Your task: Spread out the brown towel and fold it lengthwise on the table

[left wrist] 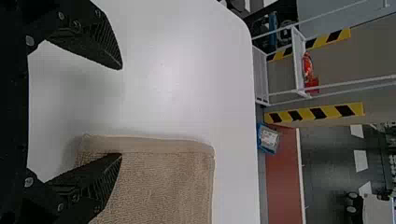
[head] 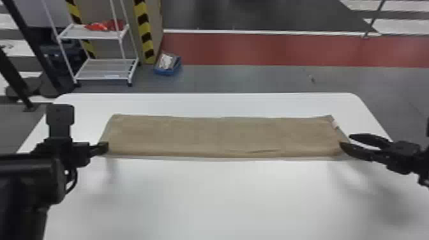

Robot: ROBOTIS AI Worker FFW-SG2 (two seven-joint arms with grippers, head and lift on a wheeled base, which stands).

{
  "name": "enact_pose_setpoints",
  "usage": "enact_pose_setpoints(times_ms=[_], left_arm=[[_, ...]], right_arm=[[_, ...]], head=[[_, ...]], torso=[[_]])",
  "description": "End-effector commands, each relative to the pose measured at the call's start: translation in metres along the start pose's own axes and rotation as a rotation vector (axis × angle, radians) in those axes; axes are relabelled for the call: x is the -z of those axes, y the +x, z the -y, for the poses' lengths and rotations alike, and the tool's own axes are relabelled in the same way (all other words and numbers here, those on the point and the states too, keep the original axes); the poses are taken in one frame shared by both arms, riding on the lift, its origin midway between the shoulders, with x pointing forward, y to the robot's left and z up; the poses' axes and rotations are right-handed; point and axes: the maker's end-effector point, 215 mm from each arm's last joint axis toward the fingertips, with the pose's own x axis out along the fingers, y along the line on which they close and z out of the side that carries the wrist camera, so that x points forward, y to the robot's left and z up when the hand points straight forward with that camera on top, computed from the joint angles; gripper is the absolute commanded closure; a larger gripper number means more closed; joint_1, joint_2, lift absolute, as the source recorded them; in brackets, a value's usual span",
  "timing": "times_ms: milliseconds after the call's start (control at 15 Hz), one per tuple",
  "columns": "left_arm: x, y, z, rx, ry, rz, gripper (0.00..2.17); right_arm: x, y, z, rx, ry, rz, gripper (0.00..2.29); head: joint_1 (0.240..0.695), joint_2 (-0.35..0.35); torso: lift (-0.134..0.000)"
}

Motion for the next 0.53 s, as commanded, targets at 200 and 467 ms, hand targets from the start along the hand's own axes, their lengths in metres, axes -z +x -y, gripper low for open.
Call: enact_pose_setpoints(times_ms=[200,467], left_arm=[[0.026,-0.005,0.009,0.019,0.002,-0.069,1.25],[0.034,-0.014,0.007,0.015,0.004,-0.092,1.56]], right_arm=[[0.006,-0.009,-0.003,-0.023,0.027,-0.001,0.89],[0.001,-0.02,-0.006,-0.045,0.058,0.015,1.11]], head=[[0.695,-0.022],[0.695,-0.03]], torso=[[-0.124],[-0.124]])
